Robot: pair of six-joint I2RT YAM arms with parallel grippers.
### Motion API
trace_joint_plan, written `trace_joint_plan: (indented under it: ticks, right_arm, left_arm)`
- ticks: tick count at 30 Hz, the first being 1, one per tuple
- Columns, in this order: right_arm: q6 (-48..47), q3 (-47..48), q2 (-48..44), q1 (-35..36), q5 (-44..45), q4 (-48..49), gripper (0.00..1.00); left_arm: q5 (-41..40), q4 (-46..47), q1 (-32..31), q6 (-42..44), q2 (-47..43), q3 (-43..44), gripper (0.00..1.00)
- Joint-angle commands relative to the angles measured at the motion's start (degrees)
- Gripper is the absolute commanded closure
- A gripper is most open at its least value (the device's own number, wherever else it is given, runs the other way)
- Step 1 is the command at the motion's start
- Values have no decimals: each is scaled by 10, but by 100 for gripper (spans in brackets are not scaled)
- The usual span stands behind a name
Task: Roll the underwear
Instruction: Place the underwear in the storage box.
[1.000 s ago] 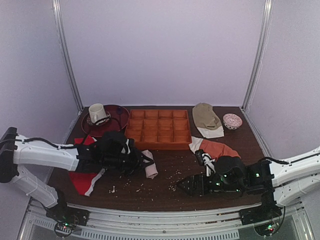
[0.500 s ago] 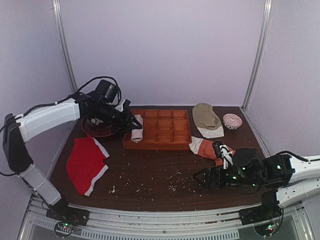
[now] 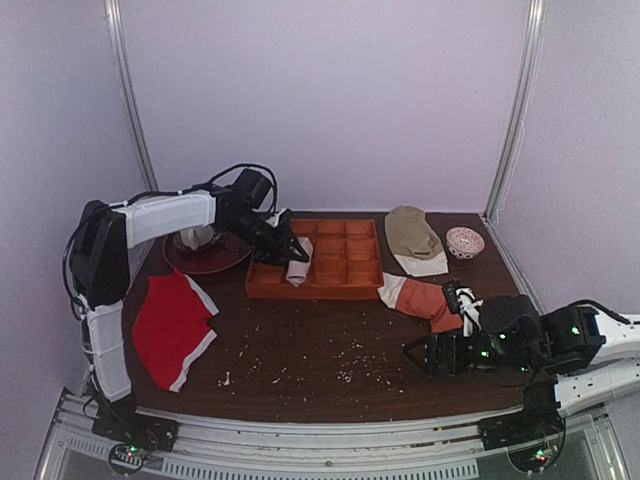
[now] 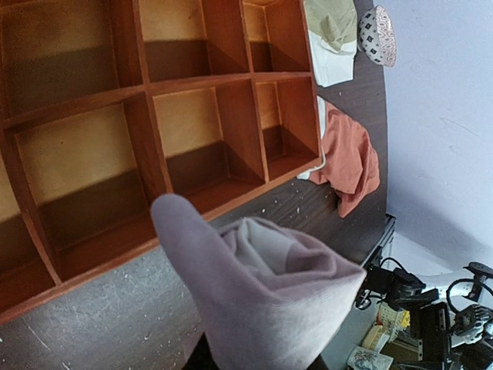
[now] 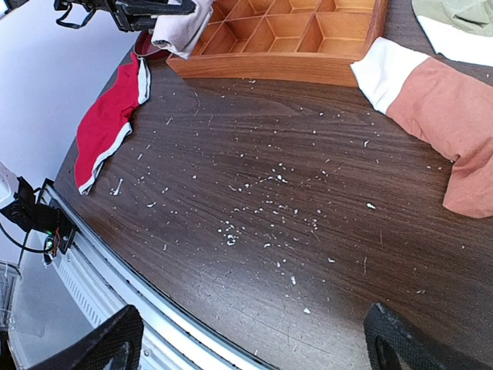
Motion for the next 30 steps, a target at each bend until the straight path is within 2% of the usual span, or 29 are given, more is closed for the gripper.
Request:
trace_joint_plan:
  ticks: [1,7,14,30]
  right_arm:
    - [3,18,-4,-4,23,-35,0]
    - [9,15,0,-8,24,-37,0]
    - [9,18,11,-21,17,-42,0]
    - [8,10,15,-40,2,-35,0]
  left_arm:
    - [36,88,15,-23,22,8,100]
    - [37,165,19,-62,52,1,100]
    - [31,211,27,-104,102,5,100]
    - [-60,60,28,-39,137,37,100]
